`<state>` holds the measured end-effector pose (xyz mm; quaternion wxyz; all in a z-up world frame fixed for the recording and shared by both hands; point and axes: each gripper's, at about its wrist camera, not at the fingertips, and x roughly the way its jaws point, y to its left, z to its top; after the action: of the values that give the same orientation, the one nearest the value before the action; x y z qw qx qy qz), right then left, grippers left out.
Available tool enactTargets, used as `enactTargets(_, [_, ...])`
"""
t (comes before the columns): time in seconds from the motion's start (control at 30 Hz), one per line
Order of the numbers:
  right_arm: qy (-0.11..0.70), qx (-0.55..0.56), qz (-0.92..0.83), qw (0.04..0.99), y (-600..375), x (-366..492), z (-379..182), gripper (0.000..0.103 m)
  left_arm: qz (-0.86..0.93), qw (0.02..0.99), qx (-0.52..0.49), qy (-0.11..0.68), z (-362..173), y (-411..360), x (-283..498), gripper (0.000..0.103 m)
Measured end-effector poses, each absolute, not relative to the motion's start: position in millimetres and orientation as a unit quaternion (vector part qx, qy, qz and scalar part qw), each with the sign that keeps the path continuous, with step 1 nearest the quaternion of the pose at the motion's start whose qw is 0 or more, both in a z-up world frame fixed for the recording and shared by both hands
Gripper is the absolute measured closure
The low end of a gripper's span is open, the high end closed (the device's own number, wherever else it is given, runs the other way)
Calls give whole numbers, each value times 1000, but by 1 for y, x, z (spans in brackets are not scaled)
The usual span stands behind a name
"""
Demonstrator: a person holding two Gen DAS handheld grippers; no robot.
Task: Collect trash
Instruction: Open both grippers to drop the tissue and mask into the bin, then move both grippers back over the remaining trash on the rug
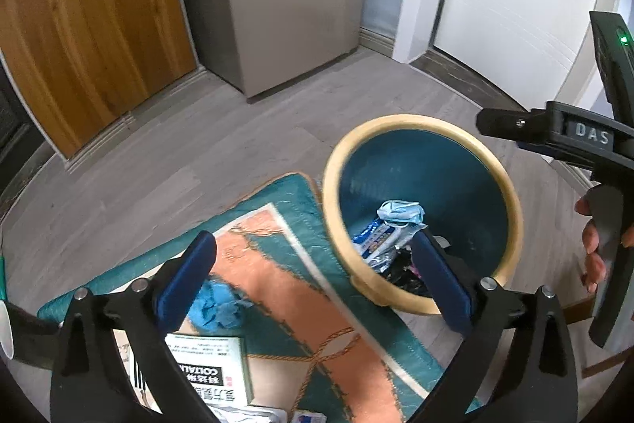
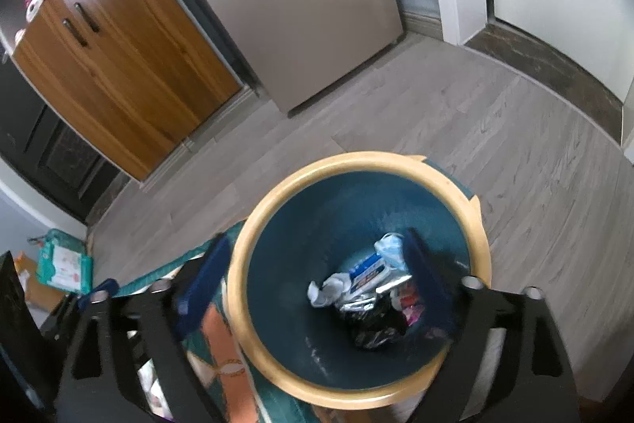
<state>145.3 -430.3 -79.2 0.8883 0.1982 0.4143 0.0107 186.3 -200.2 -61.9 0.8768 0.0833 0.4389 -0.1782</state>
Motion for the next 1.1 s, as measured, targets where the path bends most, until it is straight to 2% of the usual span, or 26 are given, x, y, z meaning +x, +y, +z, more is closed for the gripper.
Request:
enactTargets(0.23, [423,134,0,896,-410,147,-77,6,-152,881,70,443,-53,-172,178,6])
enactTargets(0.83, [419,100,-26,902,-388,132,-67,5,-99,894,50,434,-5,-61,112,6])
enactTargets(1.1, [428,95,-20,898,-373,125,-66,5,-33,895,33,444,-32,-9,80,6])
